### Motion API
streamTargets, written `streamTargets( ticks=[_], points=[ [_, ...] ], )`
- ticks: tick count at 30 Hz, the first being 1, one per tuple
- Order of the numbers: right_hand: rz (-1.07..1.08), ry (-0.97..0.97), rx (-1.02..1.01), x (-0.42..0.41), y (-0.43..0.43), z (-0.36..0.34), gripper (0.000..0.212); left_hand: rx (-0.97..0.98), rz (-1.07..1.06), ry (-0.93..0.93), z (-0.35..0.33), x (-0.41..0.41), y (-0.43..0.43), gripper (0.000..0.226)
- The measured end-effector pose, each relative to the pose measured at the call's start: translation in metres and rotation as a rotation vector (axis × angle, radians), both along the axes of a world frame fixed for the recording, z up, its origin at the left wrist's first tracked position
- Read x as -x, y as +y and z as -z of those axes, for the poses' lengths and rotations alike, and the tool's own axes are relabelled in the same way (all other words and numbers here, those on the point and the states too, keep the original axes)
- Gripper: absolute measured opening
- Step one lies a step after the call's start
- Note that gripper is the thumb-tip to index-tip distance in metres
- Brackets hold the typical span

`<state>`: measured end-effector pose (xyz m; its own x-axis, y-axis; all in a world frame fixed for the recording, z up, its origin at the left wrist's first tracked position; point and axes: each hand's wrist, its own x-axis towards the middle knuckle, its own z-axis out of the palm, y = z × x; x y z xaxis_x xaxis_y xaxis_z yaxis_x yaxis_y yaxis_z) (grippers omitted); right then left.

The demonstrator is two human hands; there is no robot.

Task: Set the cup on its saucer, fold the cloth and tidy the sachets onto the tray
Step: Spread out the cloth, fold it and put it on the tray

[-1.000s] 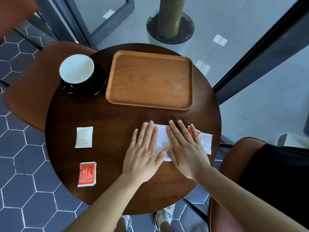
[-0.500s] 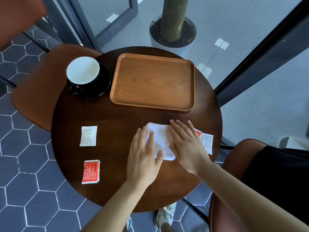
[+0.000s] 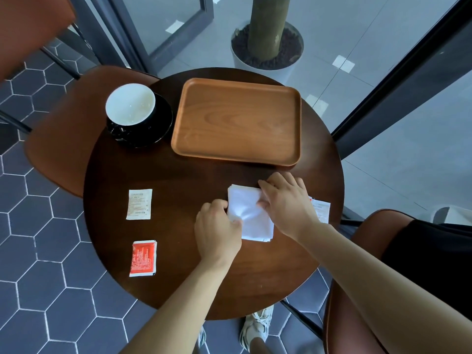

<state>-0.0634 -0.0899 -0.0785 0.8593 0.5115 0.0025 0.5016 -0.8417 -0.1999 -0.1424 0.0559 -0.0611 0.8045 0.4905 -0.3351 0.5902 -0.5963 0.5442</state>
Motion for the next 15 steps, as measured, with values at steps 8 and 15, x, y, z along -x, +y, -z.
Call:
streamTargets(
  ticks=[8,15],
  points=[
    [0.088,0.113,-0.086,-0.001,0.0,-0.009,0.024,0.048,0.062,-0.133,-0.005,0.0,0.006,0.019],
    [0.155,0.375,-0.36,0.005,-0.008,-0.028,0.027,0.362,-0.069,-0.278,-0.015,-0.001,0.03,0.028]
  ],
)
